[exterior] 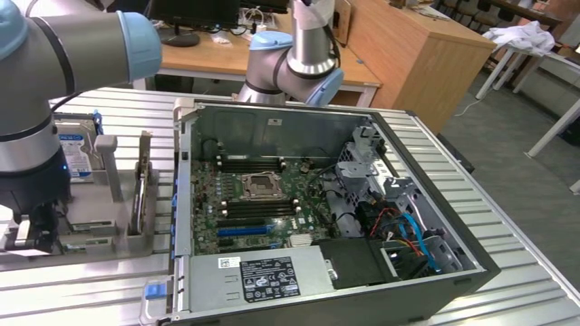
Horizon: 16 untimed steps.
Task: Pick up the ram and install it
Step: 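Pick up the ram and move it above insertion slot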
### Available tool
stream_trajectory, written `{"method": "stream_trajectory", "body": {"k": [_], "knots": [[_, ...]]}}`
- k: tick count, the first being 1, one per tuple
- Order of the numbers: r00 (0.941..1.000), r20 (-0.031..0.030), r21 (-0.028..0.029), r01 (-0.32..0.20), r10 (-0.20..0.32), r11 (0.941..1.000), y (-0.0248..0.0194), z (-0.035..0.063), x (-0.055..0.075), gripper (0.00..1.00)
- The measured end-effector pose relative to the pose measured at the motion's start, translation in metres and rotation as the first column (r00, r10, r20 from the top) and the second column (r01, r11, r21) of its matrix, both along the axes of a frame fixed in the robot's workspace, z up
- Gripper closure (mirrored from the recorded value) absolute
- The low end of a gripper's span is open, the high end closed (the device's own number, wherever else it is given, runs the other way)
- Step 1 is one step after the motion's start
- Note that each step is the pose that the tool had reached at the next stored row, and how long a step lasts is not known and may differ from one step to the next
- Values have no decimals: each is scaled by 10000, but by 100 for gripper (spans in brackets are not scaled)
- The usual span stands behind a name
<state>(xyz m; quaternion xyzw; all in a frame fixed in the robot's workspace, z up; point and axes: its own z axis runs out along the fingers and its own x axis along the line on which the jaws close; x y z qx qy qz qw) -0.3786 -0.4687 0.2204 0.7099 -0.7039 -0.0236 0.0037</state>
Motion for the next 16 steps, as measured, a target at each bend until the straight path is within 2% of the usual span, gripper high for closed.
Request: {"method": "stream_trajectory", "body": {"k": [5, 11, 16], "knots": [[10000, 0, 6, 0, 0, 10000, 0, -53, 0, 56], [10000, 0, 10, -2, 2, 10000, -1, -54, 19, 56], [10000, -1, 45, 0, 0, 10000, 0, -59, 67, 56]]}}
